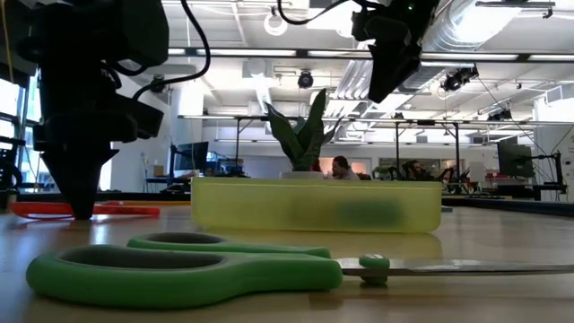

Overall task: Pack school essentials
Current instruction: Put the orange ball pen into the yellow school supply box

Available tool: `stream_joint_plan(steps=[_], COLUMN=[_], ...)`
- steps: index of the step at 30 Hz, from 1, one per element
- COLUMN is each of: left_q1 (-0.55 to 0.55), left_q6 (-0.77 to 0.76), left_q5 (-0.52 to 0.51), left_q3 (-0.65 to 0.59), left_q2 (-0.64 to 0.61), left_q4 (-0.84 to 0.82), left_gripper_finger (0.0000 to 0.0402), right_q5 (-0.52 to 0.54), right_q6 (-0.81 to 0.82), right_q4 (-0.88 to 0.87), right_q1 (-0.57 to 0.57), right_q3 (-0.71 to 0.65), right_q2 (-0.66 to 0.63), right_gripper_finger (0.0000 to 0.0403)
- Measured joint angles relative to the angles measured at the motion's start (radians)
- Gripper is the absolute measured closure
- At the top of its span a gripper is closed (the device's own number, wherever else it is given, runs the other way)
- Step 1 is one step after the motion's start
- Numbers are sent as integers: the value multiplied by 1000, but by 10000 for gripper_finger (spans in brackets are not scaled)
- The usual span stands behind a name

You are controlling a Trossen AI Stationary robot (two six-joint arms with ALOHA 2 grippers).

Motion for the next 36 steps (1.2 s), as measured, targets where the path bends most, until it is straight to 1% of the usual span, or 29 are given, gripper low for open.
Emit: stream_joint_plan(steps=[6,8,12,18,22,25,30,34,36], left_q1=[4,4,15,62,100,119,131,130,130], left_q6=[75,99,143,278,418,542,731,829,865], left_q5=[-13,-36,-83,-94,-98,-86,-38,-16,-14], left_q3=[-4,-7,-7,-7,-6,-4,1,68,100], left_q2=[-20,-38,-93,-187,-241,-272,-291,-276,-260], left_q4=[11,6,10,42,135,250,430,459,447], left_gripper_finger=[362,361,361,360,360,360,360,360,360], right_q5=[0,0,0,0,3,4,5,5,6], right_q6=[16,18,34,49,82,94,112,113,113], right_q4=[-2,-2,-1,8,8,8,8,8,8], right_q1=[0,0,0,0,0,0,0,0,0], right_q3=[0,0,0,0,0,0,0,0,0], right_q2=[0,0,0,0,0,0,0,0,0], right_gripper_finger=[229,229,229,229,229,229,229,229,229])
